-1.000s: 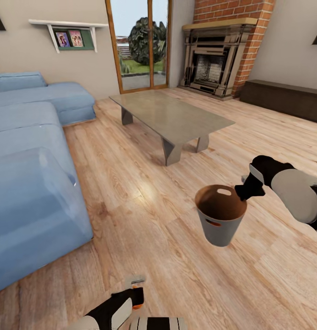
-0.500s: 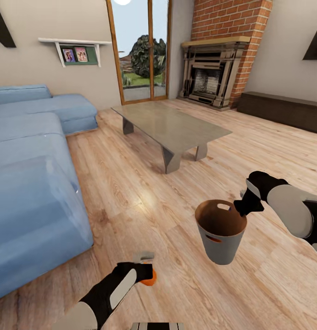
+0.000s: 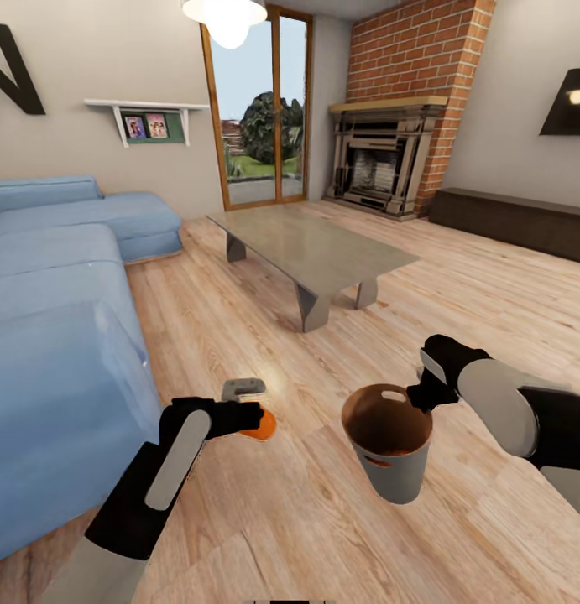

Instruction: Put the three can of soda from the living room inside the tash can in the kitchen.

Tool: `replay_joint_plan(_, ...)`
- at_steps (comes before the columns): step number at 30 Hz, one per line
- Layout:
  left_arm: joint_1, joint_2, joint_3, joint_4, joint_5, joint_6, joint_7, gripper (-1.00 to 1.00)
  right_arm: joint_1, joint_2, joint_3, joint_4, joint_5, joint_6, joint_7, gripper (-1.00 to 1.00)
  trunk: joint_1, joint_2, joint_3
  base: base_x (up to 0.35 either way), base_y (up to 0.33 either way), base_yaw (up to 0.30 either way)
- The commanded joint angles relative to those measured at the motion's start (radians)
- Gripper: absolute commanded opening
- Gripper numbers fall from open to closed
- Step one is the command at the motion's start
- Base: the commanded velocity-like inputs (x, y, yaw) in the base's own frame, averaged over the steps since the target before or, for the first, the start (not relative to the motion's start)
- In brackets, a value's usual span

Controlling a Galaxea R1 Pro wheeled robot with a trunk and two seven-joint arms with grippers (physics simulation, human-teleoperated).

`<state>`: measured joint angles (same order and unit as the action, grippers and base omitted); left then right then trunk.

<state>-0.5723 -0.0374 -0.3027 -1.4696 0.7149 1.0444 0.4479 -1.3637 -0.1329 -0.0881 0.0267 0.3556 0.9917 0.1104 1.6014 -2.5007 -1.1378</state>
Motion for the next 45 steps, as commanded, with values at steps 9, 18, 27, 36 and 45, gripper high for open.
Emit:
replay_joint_plan(9,0.000,0.001,0.023,-0.050,0.004,0.003,0.006,-1.00,0.049,0.060,0.008,0.002,0.006,-0.103,-0.224,-1.00,-0.024,0.043,0.031,0.000,0.000,0.000)
replay_joint_plan(18,-0.002,-0.023,0.015,-0.052,0.073,0.003,0.008,-1.00,0.088,0.089,0.007,0.005,-0.112,-0.189,-0.474,-1.00,-0.059,0.106,0.059,0.000,0.000,0.000)
replay_joint_plan(27,-0.003,-0.071,0.014,-0.052,0.123,0.003,-0.002,-1.00,0.124,0.130,0.007,0.009,-0.142,-0.258,-0.612,-1.00,-0.093,0.169,0.087,0.000,0.000,0.000)
replay_joint_plan(36,-0.002,-0.090,0.003,-0.065,0.126,0.003,-0.080,-1.00,0.153,0.152,0.007,0.011,-0.146,-0.301,-0.662,-1.00,-0.128,0.232,0.115,0.000,0.000,0.000)
replay_joint_plan(45,-0.002,-0.092,-0.026,-0.077,0.162,0.003,-0.140,-1.00,0.169,0.168,0.007,0.013,-0.146,-0.320,-0.664,-1.00,-0.162,0.295,0.143,0.000,0.000,0.000)
